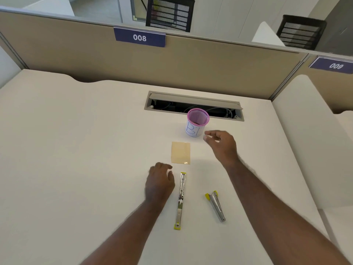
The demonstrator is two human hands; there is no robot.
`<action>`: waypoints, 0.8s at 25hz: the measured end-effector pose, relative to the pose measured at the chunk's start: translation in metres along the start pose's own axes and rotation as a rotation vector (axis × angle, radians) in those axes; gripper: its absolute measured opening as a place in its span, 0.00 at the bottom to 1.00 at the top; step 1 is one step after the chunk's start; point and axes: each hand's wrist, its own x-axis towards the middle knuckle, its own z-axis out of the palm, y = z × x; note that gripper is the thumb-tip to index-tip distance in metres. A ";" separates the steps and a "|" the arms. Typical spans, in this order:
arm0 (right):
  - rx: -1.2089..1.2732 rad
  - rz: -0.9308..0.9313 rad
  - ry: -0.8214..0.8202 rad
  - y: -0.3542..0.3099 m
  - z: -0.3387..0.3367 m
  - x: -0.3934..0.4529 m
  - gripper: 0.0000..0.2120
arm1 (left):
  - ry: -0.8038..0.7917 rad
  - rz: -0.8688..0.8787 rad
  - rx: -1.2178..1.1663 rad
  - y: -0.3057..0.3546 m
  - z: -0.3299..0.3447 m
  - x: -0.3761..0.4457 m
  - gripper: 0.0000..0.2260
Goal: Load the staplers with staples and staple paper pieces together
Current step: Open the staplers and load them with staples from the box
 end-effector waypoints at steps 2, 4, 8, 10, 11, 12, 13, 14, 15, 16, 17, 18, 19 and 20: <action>-0.127 -0.045 0.034 -0.006 0.007 0.023 0.09 | 0.006 0.097 0.198 -0.014 -0.003 0.015 0.18; -0.202 -0.044 0.069 -0.009 0.014 0.040 0.10 | -0.077 0.108 0.354 -0.030 -0.002 0.029 0.25; -0.262 -0.020 0.139 -0.015 0.028 0.065 0.11 | -0.111 0.121 0.505 -0.052 0.006 0.033 0.28; -0.304 0.017 0.186 -0.020 0.033 0.074 0.12 | -0.122 0.124 0.526 -0.054 0.008 0.033 0.28; -0.332 0.021 0.186 -0.021 0.034 0.079 0.12 | -0.115 0.132 0.532 -0.055 0.010 0.033 0.28; -0.359 0.010 0.170 -0.022 0.034 0.083 0.13 | -0.104 0.138 0.532 -0.057 0.011 0.034 0.28; -0.373 -0.011 0.145 -0.022 0.032 0.086 0.13 | -0.095 0.140 0.530 -0.057 0.011 0.035 0.28; -0.365 -0.040 0.121 -0.022 0.028 0.090 0.13 | -0.089 0.141 0.528 -0.058 0.011 0.035 0.28; -0.335 -0.070 0.106 -0.020 0.023 0.093 0.13 | -0.085 0.142 0.523 -0.058 0.011 0.035 0.28; -0.286 -0.097 0.107 -0.016 0.015 0.094 0.12 | -0.092 0.135 0.514 -0.058 0.010 0.036 0.28; -0.238 -0.116 0.124 -0.010 0.004 0.093 0.11 | -0.108 0.121 0.504 -0.059 0.010 0.036 0.29; -0.212 -0.124 0.148 -0.002 -0.008 0.088 0.10 | -0.121 0.109 0.498 -0.059 0.009 0.037 0.29; -0.206 -0.119 0.167 0.010 -0.023 0.079 0.10 | -0.124 0.102 0.498 -0.059 0.010 0.038 0.29; -0.212 -0.111 0.178 0.025 -0.038 0.068 0.09 | -0.129 0.093 0.491 -0.059 0.009 0.039 0.29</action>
